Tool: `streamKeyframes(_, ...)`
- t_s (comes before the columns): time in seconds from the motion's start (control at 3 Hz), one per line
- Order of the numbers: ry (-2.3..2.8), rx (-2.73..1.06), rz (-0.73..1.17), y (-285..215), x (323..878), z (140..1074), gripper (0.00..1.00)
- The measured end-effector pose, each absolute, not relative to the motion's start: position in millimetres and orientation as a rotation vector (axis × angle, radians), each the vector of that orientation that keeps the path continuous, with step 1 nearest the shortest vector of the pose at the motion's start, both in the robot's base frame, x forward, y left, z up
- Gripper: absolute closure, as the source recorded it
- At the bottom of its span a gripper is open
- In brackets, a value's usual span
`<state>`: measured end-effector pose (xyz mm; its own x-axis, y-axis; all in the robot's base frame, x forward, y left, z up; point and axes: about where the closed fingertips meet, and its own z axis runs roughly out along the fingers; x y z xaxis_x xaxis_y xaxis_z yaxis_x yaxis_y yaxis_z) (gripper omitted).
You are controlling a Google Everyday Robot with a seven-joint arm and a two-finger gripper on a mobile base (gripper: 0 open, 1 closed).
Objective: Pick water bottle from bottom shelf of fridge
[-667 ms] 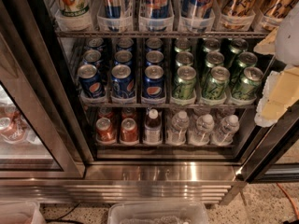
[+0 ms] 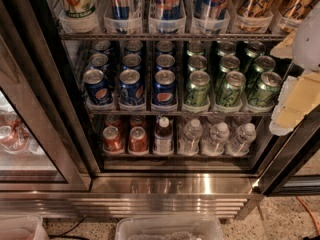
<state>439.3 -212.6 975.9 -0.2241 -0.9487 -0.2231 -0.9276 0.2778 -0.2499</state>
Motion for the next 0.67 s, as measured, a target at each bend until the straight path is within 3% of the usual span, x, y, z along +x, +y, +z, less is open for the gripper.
streamKeyframes(0.67,2.194,-1.574,0.076,-157.8,422.6,951.3,0.0)
